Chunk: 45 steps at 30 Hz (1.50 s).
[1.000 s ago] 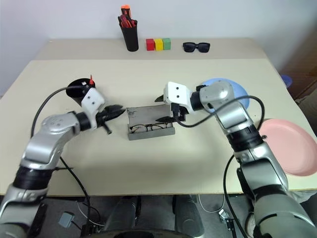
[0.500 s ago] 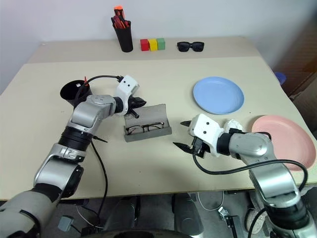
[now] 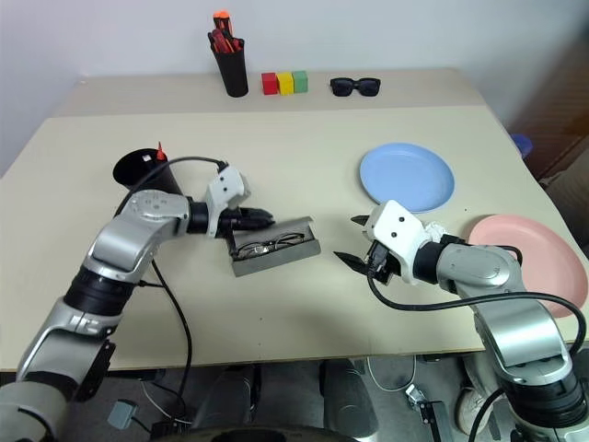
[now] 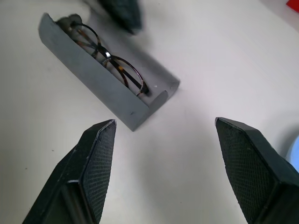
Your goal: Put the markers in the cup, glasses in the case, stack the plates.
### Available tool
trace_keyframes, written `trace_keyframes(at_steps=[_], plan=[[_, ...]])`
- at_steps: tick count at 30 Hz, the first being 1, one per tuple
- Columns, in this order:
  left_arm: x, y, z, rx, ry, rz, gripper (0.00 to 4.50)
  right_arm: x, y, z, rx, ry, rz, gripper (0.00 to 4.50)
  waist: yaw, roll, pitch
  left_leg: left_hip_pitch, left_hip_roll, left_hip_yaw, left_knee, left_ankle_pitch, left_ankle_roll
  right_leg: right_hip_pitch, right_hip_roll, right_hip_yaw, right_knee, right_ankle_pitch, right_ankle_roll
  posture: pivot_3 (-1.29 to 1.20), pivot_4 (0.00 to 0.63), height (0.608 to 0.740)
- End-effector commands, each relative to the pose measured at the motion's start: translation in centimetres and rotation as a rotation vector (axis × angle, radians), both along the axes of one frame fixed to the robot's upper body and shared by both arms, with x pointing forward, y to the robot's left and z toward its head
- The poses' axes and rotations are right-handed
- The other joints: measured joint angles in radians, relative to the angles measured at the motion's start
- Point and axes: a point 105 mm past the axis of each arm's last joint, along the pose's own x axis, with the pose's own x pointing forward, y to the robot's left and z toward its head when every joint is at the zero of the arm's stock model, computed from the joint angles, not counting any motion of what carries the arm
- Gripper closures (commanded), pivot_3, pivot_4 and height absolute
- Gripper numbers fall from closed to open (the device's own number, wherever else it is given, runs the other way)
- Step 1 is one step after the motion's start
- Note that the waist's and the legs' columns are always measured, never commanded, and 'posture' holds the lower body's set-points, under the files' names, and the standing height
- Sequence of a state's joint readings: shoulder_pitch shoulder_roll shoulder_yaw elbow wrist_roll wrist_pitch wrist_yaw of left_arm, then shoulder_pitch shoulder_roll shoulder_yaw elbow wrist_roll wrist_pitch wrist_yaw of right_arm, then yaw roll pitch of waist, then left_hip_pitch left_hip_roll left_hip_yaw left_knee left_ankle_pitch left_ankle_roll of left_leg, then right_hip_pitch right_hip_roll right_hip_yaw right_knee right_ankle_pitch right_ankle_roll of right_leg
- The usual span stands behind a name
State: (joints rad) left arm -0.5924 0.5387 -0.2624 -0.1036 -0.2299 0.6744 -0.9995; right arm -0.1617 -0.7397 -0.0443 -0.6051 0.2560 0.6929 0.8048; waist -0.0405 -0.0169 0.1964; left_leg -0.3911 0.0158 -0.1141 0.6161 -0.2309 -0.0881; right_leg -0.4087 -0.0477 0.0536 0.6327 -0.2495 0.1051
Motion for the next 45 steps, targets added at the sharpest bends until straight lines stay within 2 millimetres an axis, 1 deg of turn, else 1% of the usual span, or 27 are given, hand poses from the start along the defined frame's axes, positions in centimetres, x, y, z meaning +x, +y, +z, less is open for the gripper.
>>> trace_keyframes(at_steps=[1, 2, 3, 4, 6, 7, 8, 9, 10, 13, 15, 17, 20, 23, 24, 27, 28, 30, 33, 35, 37, 38, 40, 42, 45], plan=[[-1.7, -0.7, 0.6, -0.005, -0.03, -0.085, 3.98, 1.5, -0.6, 0.7, -0.001, -0.062, -0.058, 1.07, 0.0, 0.0, 0.0, 0.0, 0.0, 0.0, 0.0, 0.0, 0.0, 0.0, 0.0, 0.0, 0.0, -0.001, -0.001, 0.0, 0.15, 0.74], [-2.1, -0.7, 0.4, 0.003, -0.04, -0.104, 3.98, 2.3, -1.1, 0.8, -0.005, -0.073, -0.098, 1.07, -0.001, 0.0, 0.0, 0.0, 0.0, 0.0, 0.0, 0.0, 0.0, 0.0, 0.0, 0.0, 0.0, -0.001, -0.001, 0.0, 0.15, 0.74], [-2.0, -0.7, 0.6, -0.009, -0.104, -0.112, 3.98, 3.7, -1.9, 0.9, -0.013, -0.093, -0.167, 1.07, -0.004, 0.0, 0.0, 0.0, 0.0, 0.0, 0.0, 0.0, 0.0, 0.0, 0.0, 0.0, 0.0, -0.001, -0.002, 0.0, 0.15, 0.74], [-1.9, -0.7, 0.9, -0.018, -0.153, -0.116, 3.98, 4.6, -2.5, 1.0, -0.019, -0.108, -0.212, 1.07, -0.005, 0.0, 0.0, 0.0, 0.0, 0.0, 0.0, 0.0, 0.0, 0.0, 0.0, 0.0, 0.0, -0.001, -0.002, 0.0, 0.15, 0.74], [-0.9, -0.4, 1.3, -0.06, -0.169, -0.049, 3.98, 6.5, -3.6, 1.0, -0.028, -0.124, -0.302, 1.07, -0.001, 0.0, 0.0, 0.001, 0.0, 0.001, 0.0, 0.0, 0.0, 0.0, 0.0, 0.001, 0.0, -0.001, -0.003, 0.0, 0.15, 0.74], [-0.8, -0.2, 1.9, -0.107, -0.173, -0.029, 3.98, 7.7, -4.6, 0.6, -0.061, -0.127, -0.364, 1.07, -0.001, 0.0, 0.0, 0.001, 0.0, 0.001, 0.0, 0.0, 0.0, 0.0, 0.0, 0.001, 0.0, -0.001, -0.003, 0.0, 0.15, 0.74], [-0.8, -0.1, 2.4, -0.141, -0.179, -0.018, 3.98, 8.6, -5.3, 0.3, -0.089, -0.13, -0.406, 1.07, -0.002, 0.0, 0.0, 0.001, 0.0, 0.001, 0.0, 0.0, 0.0, 0.0, 0.0, 0.001, 0.0, -0.001, -0.003, 0.0, 0.15, 0.74], [-1.0, 0.1, 2.6, -0.148, -0.202, -0.022, 3.98, 9.2, -5.9, -0.1, -0.124, -0.134, -0.429, 1.07, -0.002, 0.0, 0.0, 0.0, 0.0, 0.001, 0.001, 0.0, 0.0, 0.0, 0.0, 0.001, 0.0, -0.001, -0.003, 0.0, 0.15, 0.74], [-1.1, 0.7, 2.7, -0.145, -0.231, -0.005, 3.98, 9.9, -6.5, -0.7, -0.162, -0.127, -0.439, 1.07, -0.002, 0.0, 0.0, 0.0, 0.0, 0.001, 0.001, 0.0, 0.0, 0.0, 0.0, 0.001, 0.0, -0.001, -0.002, 0.0, 0.15, 0.74], [-0.9, 2.4, 2.7, -0.144, -0.265, 0.067, 3.98, 10.9, -6.8, -1.3, -0.194, -0.127, -0.416, 1.07, -0.003, 0.0, 0.0, 0.0, 0.0, 0.001, -0.002, 0.0, 0.0, -0.001, 0.0, 0.001, 0.0, 0.001, 0.001, 0.0, 0.15, 0.74], [-0.3, 3.7, 2.6, -0.145, -0.267, 0.145, 3.98, 11.0, -6.7, -1.1, -0.181, -0.123, -0.394, 1.07, -0.003, 0.001, 0.0, 0.0, 0.0, 0.001, -0.002, 0.0, 0.0, -0.002, 0.0, 0.001, 0.0, 0.001, 0.001, 0.0, 0.15, 0.74], [-0.1, 4.8, 2.8, -0.158, -0.287, 0.189, 3.98, 11.1, -6.6, -1.5, -0.193, -0.105, -0.374, 1.07, -0.003, 0.001, 0.0, -0.001, 0.0, 0.001, -0.001, 0.0, 0.0, -0.001, 0.0, 0.001, 0.0, 0.001, 0.001, 0.0, 0.15, 0.74], [-0.4, 5.6, 2.6, -0.153, -0.299, 0.213, 3.98, 11.3, -7.0, -2.6, -0.219, -0.085, -0.376, 1.07, -0.004, 0.001, 0.0, 0.001, 0.0, 0.001, 0.0, 0.0, 0.0, 0.0, 0.0, 0.001, 0.0, 0.001, 0.001, 0.0, 0.15, 0.74], [-1.1, 5.9, 2.5, -0.155, -0.306, 0.215, 4.04, 11.8, -7.6, -3.0, -0.258, -0.102, -0.405, 1.89, -0.004, 0.001, 0.0, 0.001, 0.0, 0.001, 0.0, 0.0, 0.0, 0.0, 0.0, 0.001, 0.0, 0.001, 0.001, 0.0, 0.15, 0.74], [-1.3, 5.9, 2.4, -0.157, -0.304, 0.215, 4.04, 11.9, -7.7, -3.0, -0.27, -0.115, -0.407, 2.33, -0.004, 0.001, 0.0, 0.001, 0.0, 0.001, 0.0, 0.0, 0.0, 0.0, 0.0, 0.001, 0.0, 0.001, 0.001, 0.0, 0.15, 0.74], [-1.6, 5.9, 2.2, -0.157, -0.303, 0.214, 4.04, 11.9, -7.7, -2.7, -0.293, -0.147, -0.398, 3.92, -0.001, 0.001, 0.0, 0.001, 0.0, 0.001, 0.0, 0.0, 0.0, 0.0, 0.0, 0.001, 0.0, 0.001, 0.001, 0.0, 0.15, 0.74], [-1.6, 5.8, 2.1, -0.154, -0.305, 0.213, 4.04, 11.8, -7.6, -2.2, -0.3, -0.17, -0.393, 4.41, -0.001, 0.001, 0.0, 0.0, 0.0, 0.001, 0.0, 0.0, 0.0, 0.0, 0.0, 0.001, 0.0, 0.001, 0.001, 0.0, 0.15, 0.74], [-1.6, 5.6, 2.0, -0.152, -0.312, 0.206, 4.04, 11.4, -7.6, -0.6, -0.33, -0.245, -0.381, 4.46, -0.002, 0.001, 0.0, 0.001, 0.0, 0.001, 0.0, 0.0, 0.0, 0.0, 0.0, 0.001, 0.0, 0.001, 0.001, 0.0, 0.15, 0.74], [-1.5, 5.0, 2.3, -0.169, -0.33, 0.191, 4.04, 10.0, -8.0, 1.7, -0.362, -0.316, -0.356, 4.46, -0.001, 0.001, 0.0, 0.0, 0.0, 0.001, -0.001, 0.0, 0.0, 0.0, 0.0, 0.001, 0.0, 0.001, 0.001, 0.0, 0.15, 0.74], [-1.3, 4.5, 2.4, -0.193, -0.327, 0.171, 4.04, 7.9, -9.0, 4.0, -0.339, -0.333, -0.367, 4.46, 0.008, 0.001, 0.001, 0.0, 0.0, 0.001, -0.001, 0.0, 0.0, 0.0, 0.0, 0.001, 0.0, 0.001, 0.001, 0.0, 0.15, 0.74], [-1.2, 4.1, 2.2, -0.2, -0.321, 0.15, 4.04, 5.9, -9.9, 5.2, -0.323, -0.33, -0.376, 4.46, 0.014, 0.001, 0.001, 0.0, 0.0, 0.001, -0.001, 0.0, 0.0, 0.0, 0.0, 0.001, -0.001, 0.001, 0.001, 0.0, 0.15, 0.74], [-1.0, 3.9, 1.8, -0.186, -0.315, 0.135, 4.04, 4.7, -10.6, 5.4, -0.337, -0.32, -0.385, 4.46, 0.022, 0.001, 0.001, 0.0, 0.0, 0.001, -0.001, 0.0, 0.0, 0.0, 0.0, 0.001, -0.001, 0.001, 0.001, 0.0, 0.15, 0.74], [-0.7, 3.4, 1.3, -0.167, -0.308, 0.102, 4.04, 2.0, -12.4, 5.1, -0.395, -0.273, -0.405, 4.46, 0.032, 0.002, 0.0, 0.0, 0.0, 0.001, 0.0, 0.0, 0.0, 0.0, 0.0, 0.001, -0.001, 0.001, 0.001, 0.0, 0.15, 0.74], [-0.4, 2.7, 1.3, -0.186, -0.296, 0.072, 4.04, -0.5, -14.3, 4.1, -0.436, -0.195, -0.452, 4.46, 0.033, 0.001, 0.0, 0.0, 0.0, 0.001, -0.001, 0.0, 0.0, 0.001, 0.0, 0.0, -0.002, 0.0, 0.001, 0.0, 0.15, 0.74], [0.0, 1.7, 1.4, -0.2, -0.291, 0.031, 4.04, -3.1, -16.5, 2.6, -0.487, -0.071, -0.516, 4.46, 0.027, 0.001, 0.0, 0.0, -0.001, 0.002, 0.001, 0.0, 0.001, 0.002, -0.001, 0.001, -0.003, -0.001, 0.0, 0.0, 0.15, 0.74]])
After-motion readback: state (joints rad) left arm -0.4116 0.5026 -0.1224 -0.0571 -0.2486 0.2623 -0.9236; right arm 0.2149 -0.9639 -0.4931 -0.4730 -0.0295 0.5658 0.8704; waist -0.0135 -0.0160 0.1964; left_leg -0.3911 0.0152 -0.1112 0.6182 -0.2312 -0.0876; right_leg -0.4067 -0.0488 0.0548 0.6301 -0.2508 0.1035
